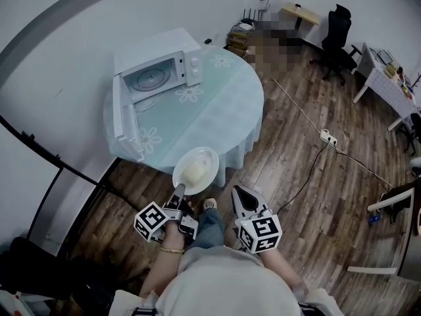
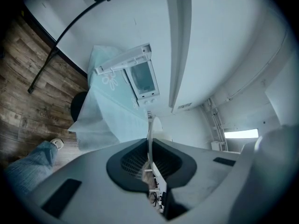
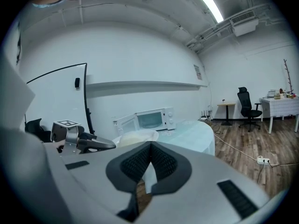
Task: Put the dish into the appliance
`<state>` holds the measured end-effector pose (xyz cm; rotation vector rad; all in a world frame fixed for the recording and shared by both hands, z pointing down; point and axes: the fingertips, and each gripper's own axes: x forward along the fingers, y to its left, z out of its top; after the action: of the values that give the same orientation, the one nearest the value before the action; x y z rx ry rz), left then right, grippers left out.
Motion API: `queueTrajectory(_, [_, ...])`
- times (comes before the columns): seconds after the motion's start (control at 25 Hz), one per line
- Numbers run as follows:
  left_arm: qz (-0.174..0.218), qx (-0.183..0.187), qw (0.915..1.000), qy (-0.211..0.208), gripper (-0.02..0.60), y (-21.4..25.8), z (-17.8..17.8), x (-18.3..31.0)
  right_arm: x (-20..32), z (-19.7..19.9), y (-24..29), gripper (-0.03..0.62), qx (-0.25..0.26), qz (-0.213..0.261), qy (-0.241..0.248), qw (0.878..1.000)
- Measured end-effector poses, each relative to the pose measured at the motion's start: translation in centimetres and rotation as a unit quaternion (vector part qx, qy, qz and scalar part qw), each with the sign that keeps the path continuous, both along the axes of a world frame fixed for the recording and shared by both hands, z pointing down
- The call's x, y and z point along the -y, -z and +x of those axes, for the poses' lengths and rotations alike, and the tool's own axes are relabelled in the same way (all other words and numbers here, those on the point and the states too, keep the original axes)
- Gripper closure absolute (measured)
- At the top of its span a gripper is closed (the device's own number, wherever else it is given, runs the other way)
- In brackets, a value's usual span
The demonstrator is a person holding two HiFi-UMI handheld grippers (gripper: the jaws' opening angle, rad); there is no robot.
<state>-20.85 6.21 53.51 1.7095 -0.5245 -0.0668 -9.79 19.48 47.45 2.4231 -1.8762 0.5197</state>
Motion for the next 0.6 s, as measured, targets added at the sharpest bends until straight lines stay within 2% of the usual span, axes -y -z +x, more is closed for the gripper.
queueTrajectory(0.6, [-0.012,0.004,0.9996,0.024,0.546,-1.3,8.5,9.5,8.7,9.4,-0.2,0.588,-0.007,-0.007,0.012,1.0])
